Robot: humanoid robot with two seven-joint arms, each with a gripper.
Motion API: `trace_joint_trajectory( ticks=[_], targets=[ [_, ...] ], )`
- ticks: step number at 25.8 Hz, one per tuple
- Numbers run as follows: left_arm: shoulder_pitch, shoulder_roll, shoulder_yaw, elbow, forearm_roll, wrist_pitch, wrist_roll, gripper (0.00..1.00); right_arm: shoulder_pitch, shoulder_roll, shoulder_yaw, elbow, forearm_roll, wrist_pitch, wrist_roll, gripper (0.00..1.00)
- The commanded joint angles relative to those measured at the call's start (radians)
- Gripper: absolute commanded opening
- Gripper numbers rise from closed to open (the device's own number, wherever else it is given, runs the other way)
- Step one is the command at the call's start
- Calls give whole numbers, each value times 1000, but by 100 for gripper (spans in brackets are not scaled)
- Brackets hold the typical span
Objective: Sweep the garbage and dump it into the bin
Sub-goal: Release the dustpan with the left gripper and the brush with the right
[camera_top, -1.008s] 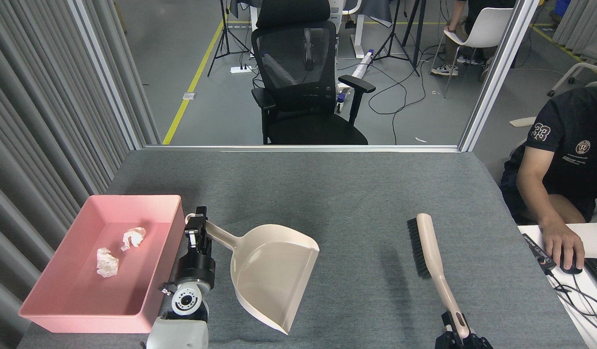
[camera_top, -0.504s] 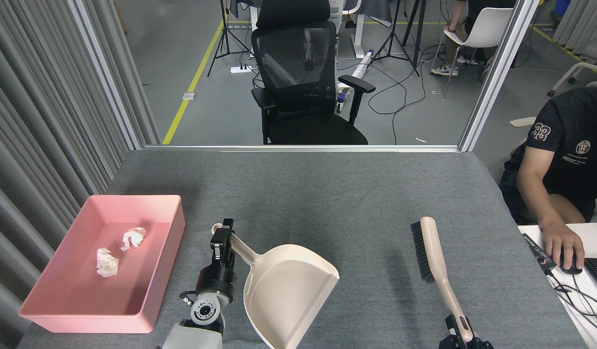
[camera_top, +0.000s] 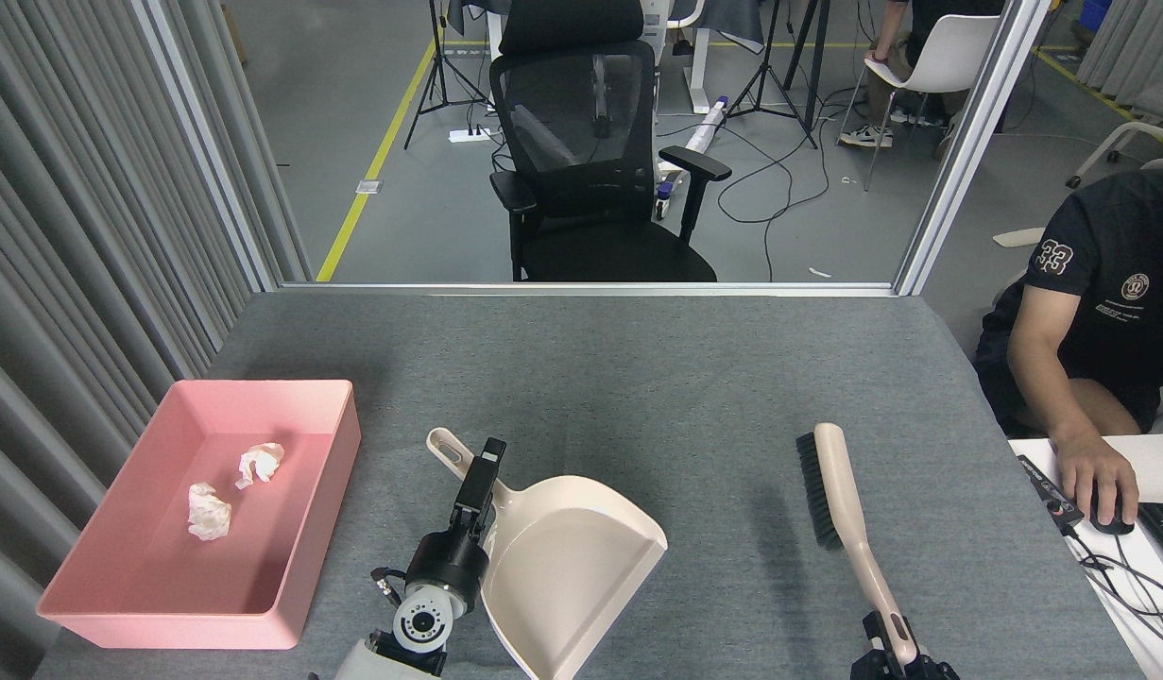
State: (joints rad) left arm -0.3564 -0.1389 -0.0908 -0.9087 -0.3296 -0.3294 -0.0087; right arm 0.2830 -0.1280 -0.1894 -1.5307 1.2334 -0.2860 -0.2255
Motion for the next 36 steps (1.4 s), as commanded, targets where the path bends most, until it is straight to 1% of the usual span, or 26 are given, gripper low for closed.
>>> trace_joint_trajectory(
  ticks=[1,5,7,11,17,20,23,25,27,30,31,32,33,34,36],
  targets=[
    [2,1,2,-33,-147,6,0,99,-1,1,4,-9,0,10,0,33],
    [4,25,6,-32,-350,15,-2,99,-1,2,5,-12,0,10,0,33],
    [4,36,9,-26,-408,26,-4,99,-1,8,5,-12,0,10,0,33],
    [11,71,9,-24,-425,49,-5,99,-1,10,5,-16,0,10,0,33],
    [33,121,9,-44,-442,41,0,99,-2,10,7,-16,1,11,0,33],
    [56,137,11,-119,-474,38,1,99,-4,10,7,-16,2,13,0,33],
    [94,140,11,-187,-505,38,3,99,-8,10,13,-16,9,27,1,33],
    [120,140,13,-207,-525,36,15,99,-15,10,53,-17,32,44,1,33],
    [151,140,13,-254,-543,36,16,99,-19,10,113,-20,60,71,20,33],
    [175,144,19,-332,-572,36,16,99,-15,11,159,-32,67,103,23,33],
    [177,148,25,-360,-589,36,16,99,-13,13,159,-34,67,105,23,36],
    [177,156,28,-391,-615,36,16,99,-13,22,159,-34,67,105,24,45],
    [177,159,31,-424,-646,36,16,99,-13,31,160,-34,67,105,26,64],
    [177,160,31,-455,-681,36,16,99,-15,36,159,-34,67,107,29,78],
    [177,160,31,-503,-750,36,16,99,-16,37,159,-34,69,110,34,84]
  ],
)
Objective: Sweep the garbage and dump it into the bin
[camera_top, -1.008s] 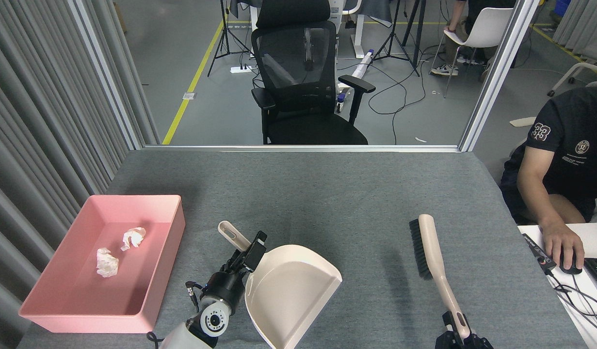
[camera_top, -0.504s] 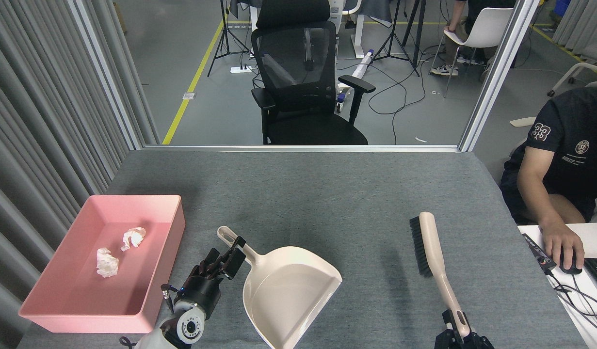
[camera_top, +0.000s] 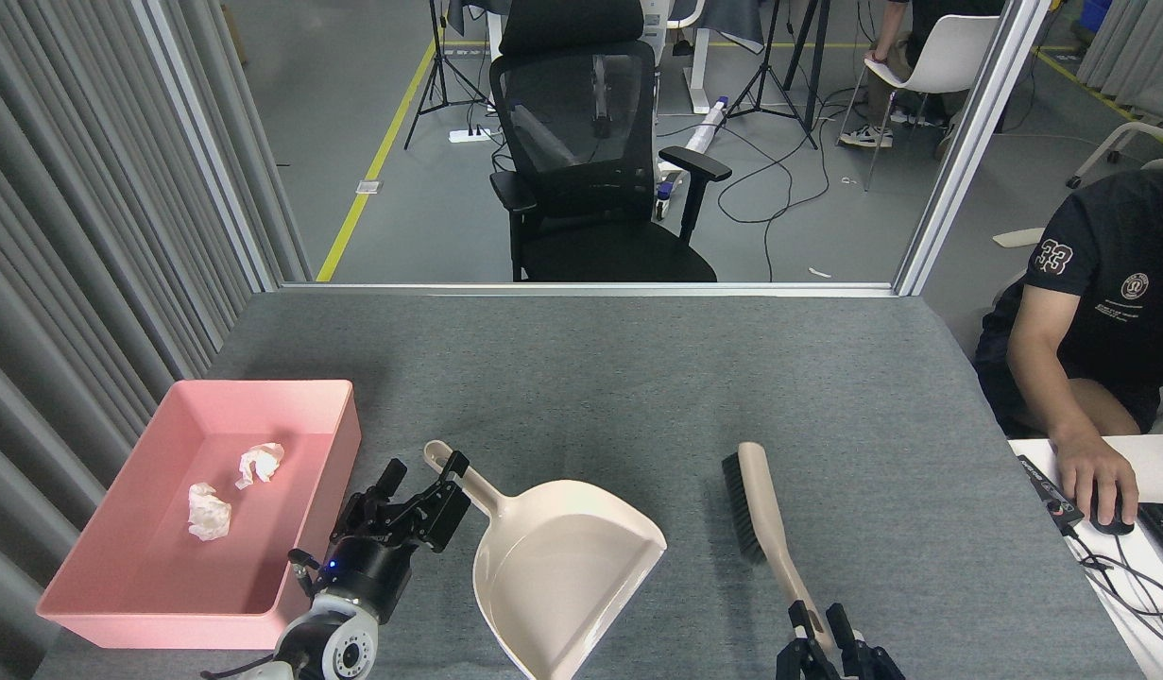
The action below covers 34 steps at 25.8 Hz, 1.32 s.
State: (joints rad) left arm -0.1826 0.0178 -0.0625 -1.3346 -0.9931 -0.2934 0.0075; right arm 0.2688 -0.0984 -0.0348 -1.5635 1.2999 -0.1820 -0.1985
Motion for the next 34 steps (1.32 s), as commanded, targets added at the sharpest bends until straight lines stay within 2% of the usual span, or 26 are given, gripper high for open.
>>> trace_joint_trajectory(
  ticks=[1,3,6,9,12,14,19,25,28,34],
  targets=[
    [3,4,1,-87,-121,0,0,99,-3,8,4,-1,1,6,7,86],
    [3,1,0,-94,-170,-1,0,99,-8,8,4,-4,2,6,7,96],
    [23,-1,0,-98,-188,-1,2,99,-31,-3,4,-32,6,9,5,97],
    [28,5,0,-115,-282,-4,35,99,-69,-18,3,-49,12,49,7,97],
    [34,16,0,-160,-343,-12,92,99,-135,-37,6,-40,70,107,11,97],
    [55,22,1,-192,-348,-12,94,99,-166,-40,6,-38,81,110,41,98],
    [75,88,58,-175,-349,-9,109,99,-252,-46,6,3,84,113,102,98],
    [121,90,102,-187,-349,-9,104,99,-319,-34,9,28,84,115,122,98],
    [146,90,104,-199,-349,-10,103,99,-353,-35,49,39,84,118,143,98],
    [153,85,105,-201,-349,-4,97,99,-376,-34,82,57,85,133,152,98]
  ],
)
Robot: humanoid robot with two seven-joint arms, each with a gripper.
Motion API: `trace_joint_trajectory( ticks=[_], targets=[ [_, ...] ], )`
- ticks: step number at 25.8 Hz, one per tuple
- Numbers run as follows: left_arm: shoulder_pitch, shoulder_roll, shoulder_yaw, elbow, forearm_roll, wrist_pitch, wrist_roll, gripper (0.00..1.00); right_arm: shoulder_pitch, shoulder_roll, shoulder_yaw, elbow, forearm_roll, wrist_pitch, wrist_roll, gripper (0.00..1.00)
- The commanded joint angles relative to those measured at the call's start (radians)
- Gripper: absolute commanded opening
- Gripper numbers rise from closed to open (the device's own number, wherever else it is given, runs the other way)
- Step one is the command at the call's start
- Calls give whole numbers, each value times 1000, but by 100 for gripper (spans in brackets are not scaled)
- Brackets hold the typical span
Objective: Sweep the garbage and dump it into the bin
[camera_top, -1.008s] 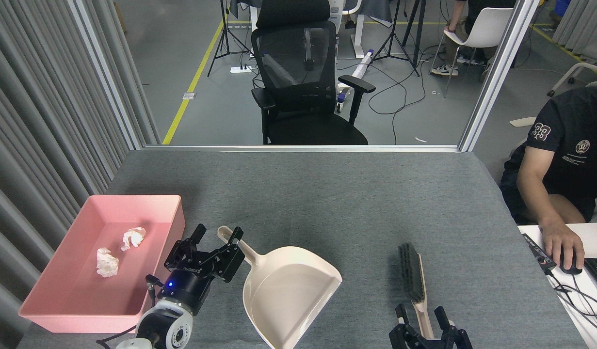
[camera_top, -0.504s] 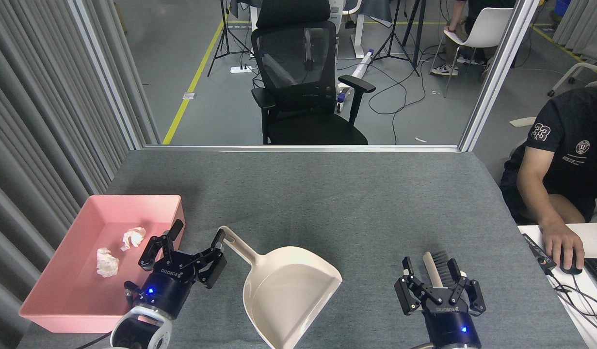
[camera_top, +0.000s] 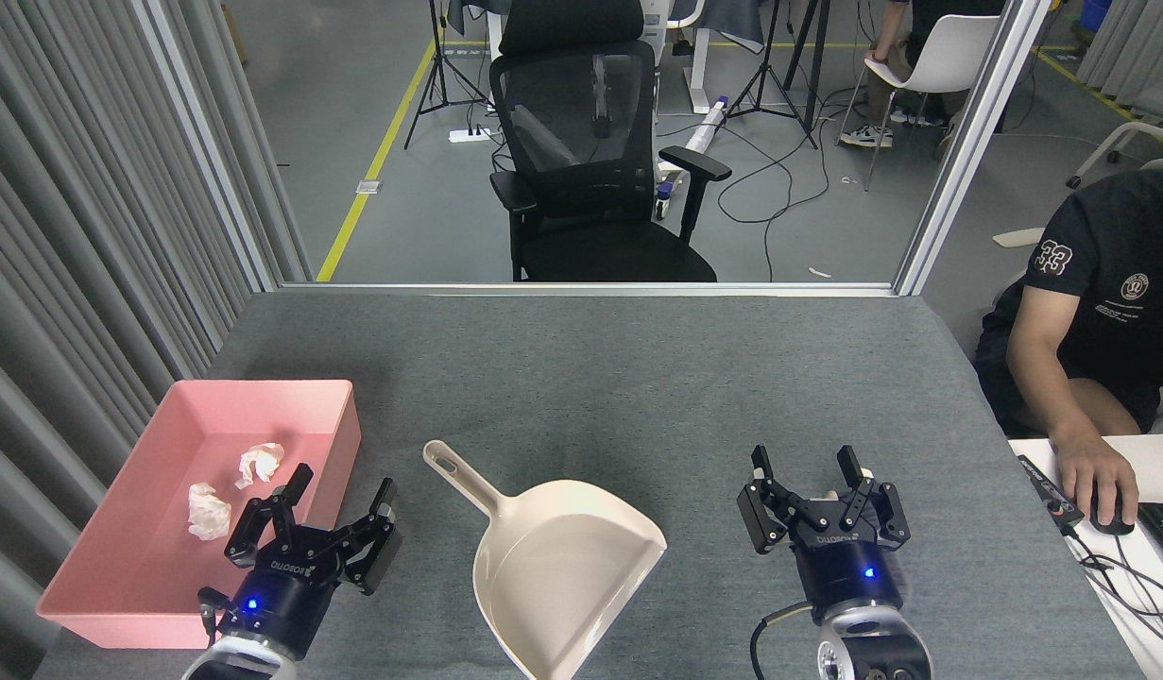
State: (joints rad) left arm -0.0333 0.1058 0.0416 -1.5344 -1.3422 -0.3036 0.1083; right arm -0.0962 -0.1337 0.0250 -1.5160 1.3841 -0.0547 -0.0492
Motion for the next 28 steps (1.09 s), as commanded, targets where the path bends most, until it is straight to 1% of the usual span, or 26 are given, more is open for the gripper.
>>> trace_joint_trajectory(
  ticks=[1,7,9,12,25,28],
  targets=[
    [4,-5,1,-1,0,9,-9,99,-10,2,32,10,3,9,3,98],
    [-13,-6,12,7,-2,15,-24,99,0,22,61,10,24,12,5,98],
    [-31,0,40,25,-3,26,-24,99,12,25,62,10,27,12,5,98],
    [-48,3,49,36,-3,32,-29,99,38,28,62,10,41,12,3,98],
    [-37,3,49,30,-3,21,-30,99,36,31,64,7,49,12,3,98],
    [-37,3,49,30,-3,21,-30,99,33,46,69,7,50,12,3,98]
  ],
)
